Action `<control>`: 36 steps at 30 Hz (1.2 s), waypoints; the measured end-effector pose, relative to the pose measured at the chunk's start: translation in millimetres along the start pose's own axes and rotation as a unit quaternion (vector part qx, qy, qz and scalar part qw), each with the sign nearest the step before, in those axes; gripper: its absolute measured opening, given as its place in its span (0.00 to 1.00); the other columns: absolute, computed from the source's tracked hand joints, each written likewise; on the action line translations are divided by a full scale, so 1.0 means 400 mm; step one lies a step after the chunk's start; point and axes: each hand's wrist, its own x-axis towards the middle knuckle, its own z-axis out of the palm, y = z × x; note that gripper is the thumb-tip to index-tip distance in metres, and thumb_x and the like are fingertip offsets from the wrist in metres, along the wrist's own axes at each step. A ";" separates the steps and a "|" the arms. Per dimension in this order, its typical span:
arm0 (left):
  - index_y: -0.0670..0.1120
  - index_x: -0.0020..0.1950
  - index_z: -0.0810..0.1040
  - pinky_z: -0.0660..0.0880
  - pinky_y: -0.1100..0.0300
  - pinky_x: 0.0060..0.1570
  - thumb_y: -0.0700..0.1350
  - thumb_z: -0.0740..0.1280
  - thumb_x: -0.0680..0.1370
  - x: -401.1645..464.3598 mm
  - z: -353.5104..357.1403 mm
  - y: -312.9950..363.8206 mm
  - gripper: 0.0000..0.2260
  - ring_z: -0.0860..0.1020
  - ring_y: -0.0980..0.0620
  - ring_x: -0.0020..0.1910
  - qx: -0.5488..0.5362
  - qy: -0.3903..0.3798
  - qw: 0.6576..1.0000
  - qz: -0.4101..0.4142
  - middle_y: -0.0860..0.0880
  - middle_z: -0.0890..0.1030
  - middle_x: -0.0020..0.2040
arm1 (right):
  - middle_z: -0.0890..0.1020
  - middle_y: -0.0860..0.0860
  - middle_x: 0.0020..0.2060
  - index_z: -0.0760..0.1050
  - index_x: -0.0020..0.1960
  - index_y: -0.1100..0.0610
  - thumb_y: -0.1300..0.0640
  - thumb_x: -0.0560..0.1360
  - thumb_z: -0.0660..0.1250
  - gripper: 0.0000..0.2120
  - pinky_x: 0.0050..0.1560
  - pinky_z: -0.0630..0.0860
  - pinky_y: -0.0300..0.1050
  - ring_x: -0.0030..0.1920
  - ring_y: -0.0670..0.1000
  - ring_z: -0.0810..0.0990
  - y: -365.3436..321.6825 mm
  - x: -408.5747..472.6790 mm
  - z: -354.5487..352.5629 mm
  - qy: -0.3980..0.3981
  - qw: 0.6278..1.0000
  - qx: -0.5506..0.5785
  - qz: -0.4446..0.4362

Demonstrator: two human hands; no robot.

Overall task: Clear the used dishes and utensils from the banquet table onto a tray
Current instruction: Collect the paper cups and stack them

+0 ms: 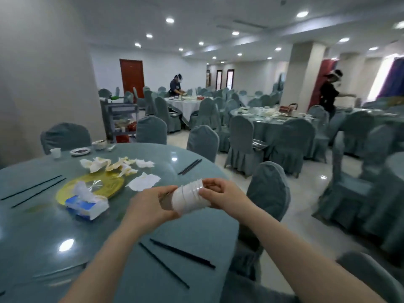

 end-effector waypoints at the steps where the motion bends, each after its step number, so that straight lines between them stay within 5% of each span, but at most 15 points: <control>1: 0.63 0.59 0.78 0.73 0.64 0.47 0.54 0.77 0.59 -0.003 0.043 0.052 0.28 0.77 0.65 0.47 -0.003 -0.015 1.000 0.024 0.65 0.81 0.48 | 0.84 0.44 0.46 0.78 0.48 0.45 0.50 0.72 0.72 0.07 0.47 0.81 0.43 0.46 0.43 0.83 0.009 -0.049 -0.060 0.021 1.000 -0.005 0.003; 4: 0.63 0.58 0.78 0.69 0.71 0.43 0.53 0.78 0.61 -0.037 0.183 0.219 0.26 0.77 0.68 0.47 -0.039 -0.058 0.994 0.082 0.66 0.80 0.47 | 0.83 0.43 0.46 0.77 0.49 0.43 0.48 0.71 0.73 0.08 0.43 0.79 0.36 0.44 0.40 0.83 0.042 -0.229 -0.239 0.073 0.997 -0.014 0.011; 7: 0.66 0.55 0.76 0.73 0.71 0.44 0.53 0.77 0.60 -0.098 0.339 0.400 0.26 0.78 0.66 0.48 -0.103 -0.116 0.981 0.120 0.65 0.81 0.48 | 0.82 0.43 0.51 0.76 0.54 0.40 0.43 0.64 0.74 0.19 0.51 0.80 0.43 0.52 0.44 0.82 0.090 -0.437 -0.401 0.134 0.990 -0.021 0.028; 10: 0.67 0.54 0.75 0.74 0.69 0.46 0.53 0.75 0.60 -0.169 0.488 0.556 0.25 0.78 0.67 0.48 -0.129 -0.159 0.967 0.151 0.66 0.80 0.47 | 0.80 0.41 0.51 0.75 0.52 0.38 0.51 0.68 0.75 0.17 0.48 0.80 0.41 0.50 0.43 0.82 0.150 -0.627 -0.532 0.194 0.980 -0.021 0.033; 14: 0.61 0.61 0.75 0.75 0.64 0.51 0.51 0.75 0.65 -0.241 0.634 0.707 0.26 0.77 0.65 0.50 -0.126 -0.205 0.954 0.181 0.64 0.79 0.52 | 0.80 0.42 0.54 0.73 0.59 0.43 0.51 0.70 0.75 0.21 0.46 0.78 0.33 0.49 0.37 0.80 0.197 -0.807 -0.653 0.251 0.965 -0.045 0.057; 17: 0.64 0.59 0.70 0.73 0.65 0.49 0.50 0.76 0.65 -0.263 0.701 0.810 0.27 0.76 0.63 0.51 -0.134 -0.211 0.948 0.196 0.65 0.77 0.51 | 0.79 0.45 0.57 0.74 0.65 0.49 0.49 0.68 0.75 0.26 0.52 0.79 0.38 0.51 0.41 0.80 0.193 -0.884 -0.736 0.284 0.954 -0.080 0.058; 24: 0.61 0.57 0.70 0.70 0.66 0.43 0.53 0.77 0.64 -0.223 0.875 0.986 0.25 0.76 0.60 0.48 -0.131 -0.182 0.950 0.218 0.61 0.77 0.50 | 0.76 0.43 0.61 0.69 0.70 0.48 0.47 0.68 0.75 0.33 0.41 0.74 0.27 0.50 0.35 0.77 0.240 -0.940 -0.933 0.290 0.947 -0.116 0.073; 30: 0.60 0.58 0.74 0.68 0.68 0.42 0.53 0.79 0.63 -0.057 1.056 1.053 0.26 0.74 0.62 0.48 -0.155 -0.154 0.959 0.182 0.60 0.76 0.50 | 0.76 0.45 0.64 0.66 0.73 0.50 0.44 0.72 0.70 0.32 0.62 0.75 0.47 0.59 0.44 0.77 0.331 -0.842 -1.154 0.282 0.950 -0.083 0.106; 36: 0.60 0.57 0.75 0.64 0.72 0.40 0.53 0.79 0.61 0.110 1.198 1.111 0.26 0.72 0.66 0.46 -0.168 -0.112 0.971 0.129 0.60 0.74 0.48 | 0.78 0.35 0.53 0.72 0.66 0.44 0.45 0.72 0.70 0.23 0.49 0.76 0.37 0.51 0.36 0.78 0.420 -0.720 -1.376 0.301 0.947 -0.051 0.103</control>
